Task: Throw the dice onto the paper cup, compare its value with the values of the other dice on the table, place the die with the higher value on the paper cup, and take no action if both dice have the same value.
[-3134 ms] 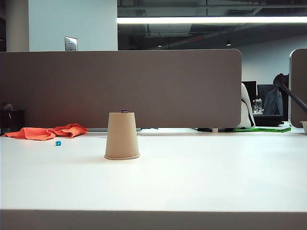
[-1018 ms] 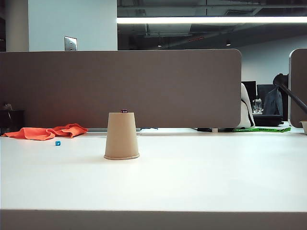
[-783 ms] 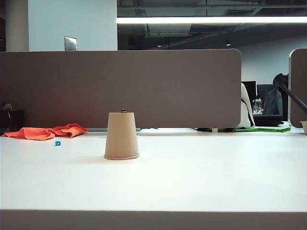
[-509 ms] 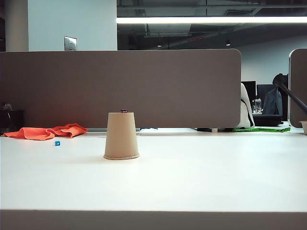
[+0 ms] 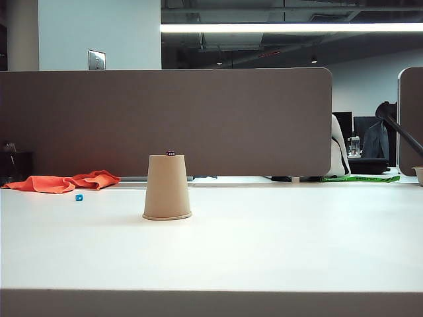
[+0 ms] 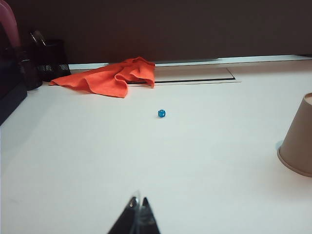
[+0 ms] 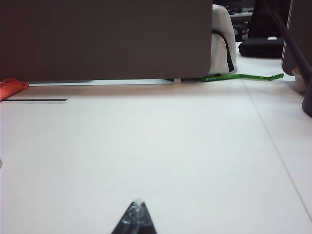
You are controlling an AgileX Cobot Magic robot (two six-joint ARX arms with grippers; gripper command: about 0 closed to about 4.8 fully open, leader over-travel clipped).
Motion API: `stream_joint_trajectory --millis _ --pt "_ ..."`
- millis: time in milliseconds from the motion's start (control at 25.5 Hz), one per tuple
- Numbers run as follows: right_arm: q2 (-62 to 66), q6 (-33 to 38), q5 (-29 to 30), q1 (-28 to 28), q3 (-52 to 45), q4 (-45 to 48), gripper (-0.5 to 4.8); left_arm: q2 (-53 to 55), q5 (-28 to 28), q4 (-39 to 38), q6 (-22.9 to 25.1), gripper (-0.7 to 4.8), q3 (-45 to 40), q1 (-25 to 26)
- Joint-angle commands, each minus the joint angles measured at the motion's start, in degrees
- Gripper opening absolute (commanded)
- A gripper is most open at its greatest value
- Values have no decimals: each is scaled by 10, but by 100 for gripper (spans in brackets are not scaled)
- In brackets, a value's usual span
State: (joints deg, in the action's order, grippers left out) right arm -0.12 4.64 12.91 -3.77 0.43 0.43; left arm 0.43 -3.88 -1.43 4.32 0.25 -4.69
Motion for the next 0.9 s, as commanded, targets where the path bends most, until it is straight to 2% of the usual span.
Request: stream_joint_trajectory --millis 39,274,470,901 --pt "0 -2 1 1 -1 2 -6 1 -2 10 2 -6 2 2" --pt "0 -17 7 2 -1 2 -6 1 0 15 1 -5 2 1" --pt "0 -19 -28 2 -1 17 -6 0 0 15 -5 -5 2 1" --pt "0 -12 -23 6 -1 29 -6 0 0 16 -5 -5 2 1"
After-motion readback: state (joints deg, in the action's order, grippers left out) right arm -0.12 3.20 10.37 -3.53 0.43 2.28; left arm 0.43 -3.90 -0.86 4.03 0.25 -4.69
